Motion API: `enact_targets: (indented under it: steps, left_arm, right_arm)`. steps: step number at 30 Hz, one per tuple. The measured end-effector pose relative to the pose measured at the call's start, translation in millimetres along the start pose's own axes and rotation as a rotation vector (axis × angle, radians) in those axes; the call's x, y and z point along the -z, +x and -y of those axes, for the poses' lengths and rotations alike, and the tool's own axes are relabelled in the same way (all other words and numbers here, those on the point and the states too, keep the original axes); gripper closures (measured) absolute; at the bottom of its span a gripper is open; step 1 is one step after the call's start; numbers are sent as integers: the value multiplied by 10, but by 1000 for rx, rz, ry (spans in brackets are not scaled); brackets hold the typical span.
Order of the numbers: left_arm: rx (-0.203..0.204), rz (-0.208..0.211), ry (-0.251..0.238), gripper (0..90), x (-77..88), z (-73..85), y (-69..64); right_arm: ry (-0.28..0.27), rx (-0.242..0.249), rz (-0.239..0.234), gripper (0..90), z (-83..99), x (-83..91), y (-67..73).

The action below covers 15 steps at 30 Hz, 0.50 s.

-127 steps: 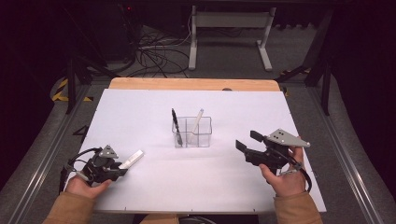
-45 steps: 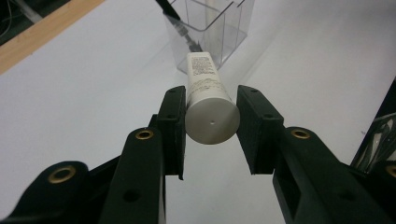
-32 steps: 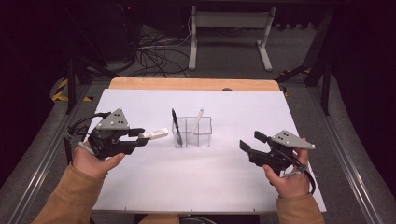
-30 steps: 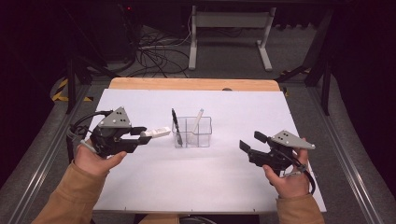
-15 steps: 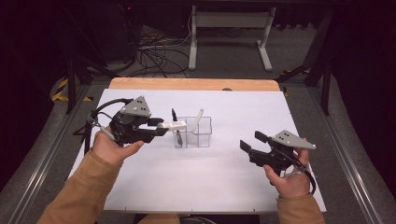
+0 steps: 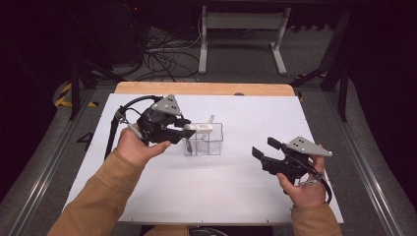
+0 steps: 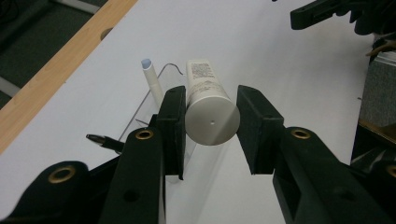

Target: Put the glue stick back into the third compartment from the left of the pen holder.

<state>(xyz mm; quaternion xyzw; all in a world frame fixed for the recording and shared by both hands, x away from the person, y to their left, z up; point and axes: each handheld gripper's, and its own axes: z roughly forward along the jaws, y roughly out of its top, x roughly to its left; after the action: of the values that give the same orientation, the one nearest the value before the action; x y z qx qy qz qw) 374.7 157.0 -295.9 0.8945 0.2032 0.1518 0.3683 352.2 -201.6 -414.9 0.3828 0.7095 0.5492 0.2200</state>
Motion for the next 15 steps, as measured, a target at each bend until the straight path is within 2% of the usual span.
enact_targets:
  steps: [7, 15]
  left_arm:
    - [-8, 7, 22, 651, -183, -128, 30]
    - [-13, -5, 40, 651, -334, -220, 30]
  right_arm:
    - [-3, -1, 4, 302, 2, 22, -12]
    - [-3, 0, 0, 302, -5, 13, -9]
